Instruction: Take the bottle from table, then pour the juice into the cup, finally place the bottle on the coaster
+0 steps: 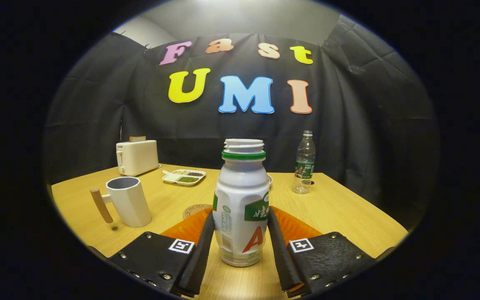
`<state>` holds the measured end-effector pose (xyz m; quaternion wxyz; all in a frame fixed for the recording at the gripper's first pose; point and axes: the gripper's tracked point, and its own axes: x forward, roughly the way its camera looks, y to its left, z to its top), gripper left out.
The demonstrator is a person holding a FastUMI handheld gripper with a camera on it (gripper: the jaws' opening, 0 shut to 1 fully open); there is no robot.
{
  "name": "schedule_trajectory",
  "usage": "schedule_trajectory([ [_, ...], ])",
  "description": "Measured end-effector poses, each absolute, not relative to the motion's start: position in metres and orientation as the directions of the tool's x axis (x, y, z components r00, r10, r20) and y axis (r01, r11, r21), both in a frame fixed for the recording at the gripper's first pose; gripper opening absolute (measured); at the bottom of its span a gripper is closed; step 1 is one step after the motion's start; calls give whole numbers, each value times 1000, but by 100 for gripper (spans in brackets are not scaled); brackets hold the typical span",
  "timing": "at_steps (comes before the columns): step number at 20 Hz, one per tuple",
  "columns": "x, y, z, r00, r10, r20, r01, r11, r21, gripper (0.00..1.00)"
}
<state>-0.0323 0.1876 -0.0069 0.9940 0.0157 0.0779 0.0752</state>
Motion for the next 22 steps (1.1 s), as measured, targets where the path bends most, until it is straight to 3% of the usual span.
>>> schedule_trajectory([
  [15, -12, 189, 15, 989, 75, -129, -97, 980, -173, 68],
  [22, -2, 209, 31, 992, 72, -104, -107, 916, -387, 68],
])
